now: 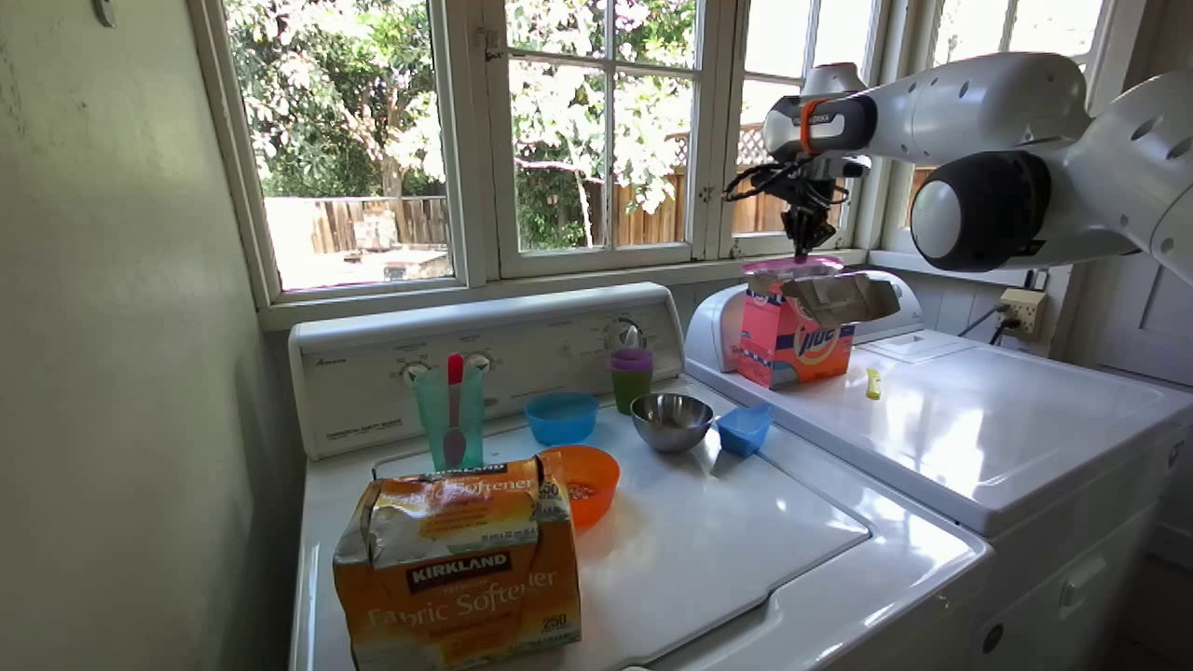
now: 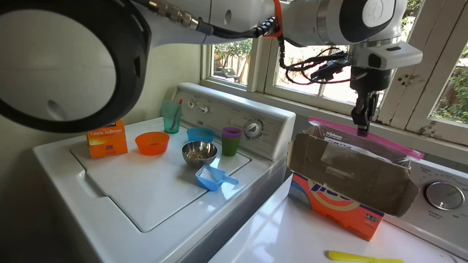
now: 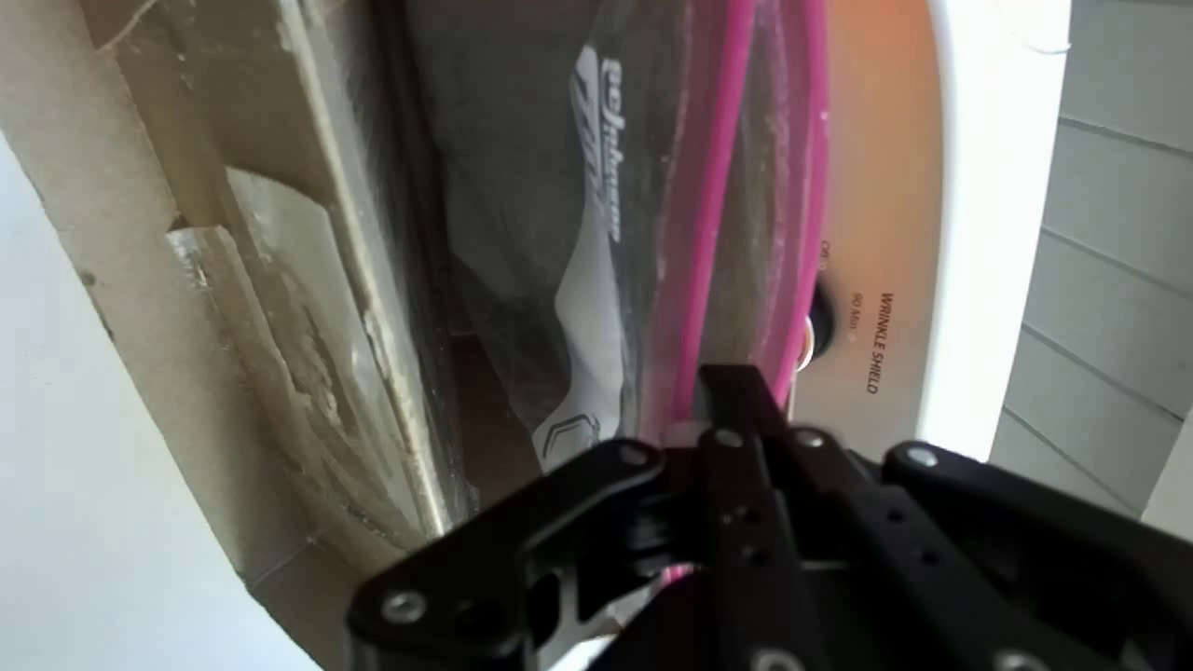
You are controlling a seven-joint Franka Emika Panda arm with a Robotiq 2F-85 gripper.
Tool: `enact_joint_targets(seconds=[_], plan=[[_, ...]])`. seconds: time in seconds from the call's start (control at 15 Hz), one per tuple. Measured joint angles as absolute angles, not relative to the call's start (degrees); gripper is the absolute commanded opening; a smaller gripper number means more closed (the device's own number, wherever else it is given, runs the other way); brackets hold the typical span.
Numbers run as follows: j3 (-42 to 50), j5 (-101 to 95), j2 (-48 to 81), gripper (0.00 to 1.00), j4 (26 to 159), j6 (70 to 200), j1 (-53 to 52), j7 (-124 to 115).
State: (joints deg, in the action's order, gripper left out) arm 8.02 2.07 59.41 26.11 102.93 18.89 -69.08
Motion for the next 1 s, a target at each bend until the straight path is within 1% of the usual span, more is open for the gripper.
enact_joint_targets(seconds=[0.73,1.0], plan=[[8.1,2.1,59.3,0.00,26.1,90.8,18.9,-70.3],[8.0,2.1,59.4,0.00,26.1,90.8,18.8,-70.4]])
